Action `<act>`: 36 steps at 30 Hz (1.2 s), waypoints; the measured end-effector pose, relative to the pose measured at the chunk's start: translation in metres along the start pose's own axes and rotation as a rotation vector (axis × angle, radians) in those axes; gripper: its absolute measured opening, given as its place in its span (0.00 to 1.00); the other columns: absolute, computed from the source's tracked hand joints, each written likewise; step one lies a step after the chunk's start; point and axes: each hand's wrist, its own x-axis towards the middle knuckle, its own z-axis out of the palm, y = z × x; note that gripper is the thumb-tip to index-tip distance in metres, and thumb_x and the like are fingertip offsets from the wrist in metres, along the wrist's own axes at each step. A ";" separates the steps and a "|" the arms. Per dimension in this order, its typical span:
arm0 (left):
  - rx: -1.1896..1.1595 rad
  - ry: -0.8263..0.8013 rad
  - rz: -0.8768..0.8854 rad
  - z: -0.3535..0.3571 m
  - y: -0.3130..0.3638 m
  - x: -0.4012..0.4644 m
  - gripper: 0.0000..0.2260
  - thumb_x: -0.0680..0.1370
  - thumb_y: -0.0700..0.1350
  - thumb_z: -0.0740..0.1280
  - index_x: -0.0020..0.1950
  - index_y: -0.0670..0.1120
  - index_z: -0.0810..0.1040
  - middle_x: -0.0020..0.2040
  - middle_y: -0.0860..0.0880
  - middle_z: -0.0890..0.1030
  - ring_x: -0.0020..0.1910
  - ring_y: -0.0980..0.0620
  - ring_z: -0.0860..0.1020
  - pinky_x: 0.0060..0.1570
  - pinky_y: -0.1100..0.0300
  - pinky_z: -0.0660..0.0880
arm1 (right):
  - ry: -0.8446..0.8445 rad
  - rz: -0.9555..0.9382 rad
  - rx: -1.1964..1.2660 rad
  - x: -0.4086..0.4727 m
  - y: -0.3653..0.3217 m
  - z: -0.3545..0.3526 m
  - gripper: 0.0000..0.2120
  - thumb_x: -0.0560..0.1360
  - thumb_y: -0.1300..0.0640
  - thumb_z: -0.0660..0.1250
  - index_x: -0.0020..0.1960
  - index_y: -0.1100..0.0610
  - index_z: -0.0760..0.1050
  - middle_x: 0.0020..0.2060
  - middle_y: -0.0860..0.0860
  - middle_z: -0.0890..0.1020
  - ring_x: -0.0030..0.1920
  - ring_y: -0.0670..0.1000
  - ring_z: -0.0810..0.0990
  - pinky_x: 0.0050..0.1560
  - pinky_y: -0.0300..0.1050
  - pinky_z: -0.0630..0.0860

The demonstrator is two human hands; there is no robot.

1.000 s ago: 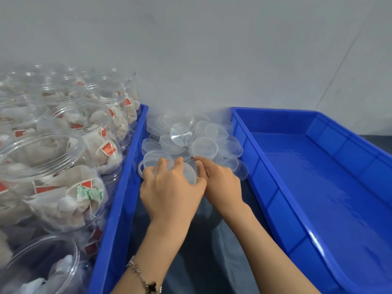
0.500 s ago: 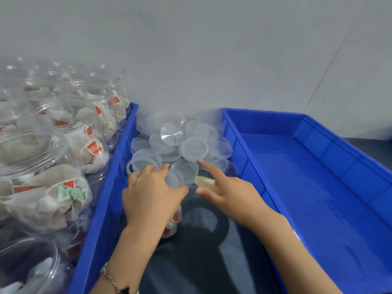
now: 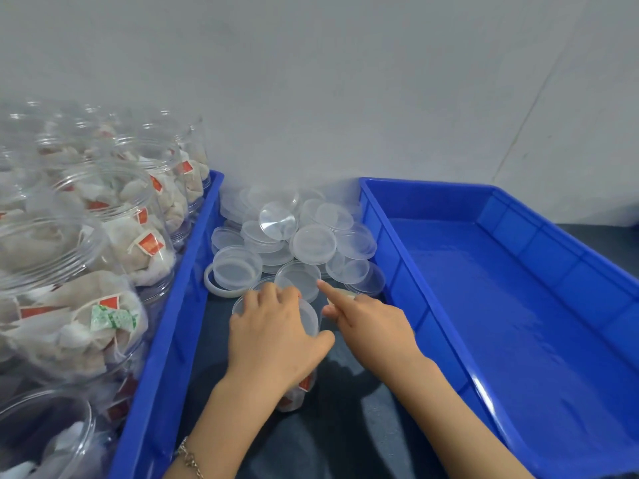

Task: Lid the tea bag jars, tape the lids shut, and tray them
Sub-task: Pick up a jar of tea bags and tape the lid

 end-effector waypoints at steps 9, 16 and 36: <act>0.102 0.009 -0.015 0.004 0.008 0.001 0.21 0.72 0.63 0.57 0.58 0.51 0.67 0.58 0.51 0.70 0.57 0.44 0.68 0.47 0.51 0.66 | 0.010 0.202 0.074 0.005 -0.002 0.008 0.17 0.80 0.46 0.52 0.68 0.34 0.63 0.50 0.48 0.80 0.47 0.52 0.79 0.40 0.47 0.73; 0.099 -0.023 -0.001 0.004 0.017 -0.021 0.17 0.68 0.62 0.54 0.53 0.56 0.66 0.55 0.54 0.68 0.55 0.45 0.66 0.45 0.51 0.61 | 0.031 0.475 0.293 0.034 0.010 -0.017 0.13 0.77 0.56 0.52 0.52 0.49 0.75 0.46 0.51 0.80 0.45 0.57 0.76 0.42 0.47 0.70; -0.233 0.244 0.021 0.002 0.022 -0.023 0.18 0.79 0.56 0.52 0.65 0.53 0.71 0.62 0.54 0.75 0.62 0.50 0.69 0.62 0.54 0.63 | 0.022 0.240 0.152 0.004 -0.010 0.012 0.22 0.77 0.38 0.50 0.61 0.49 0.72 0.48 0.49 0.82 0.50 0.54 0.79 0.39 0.44 0.66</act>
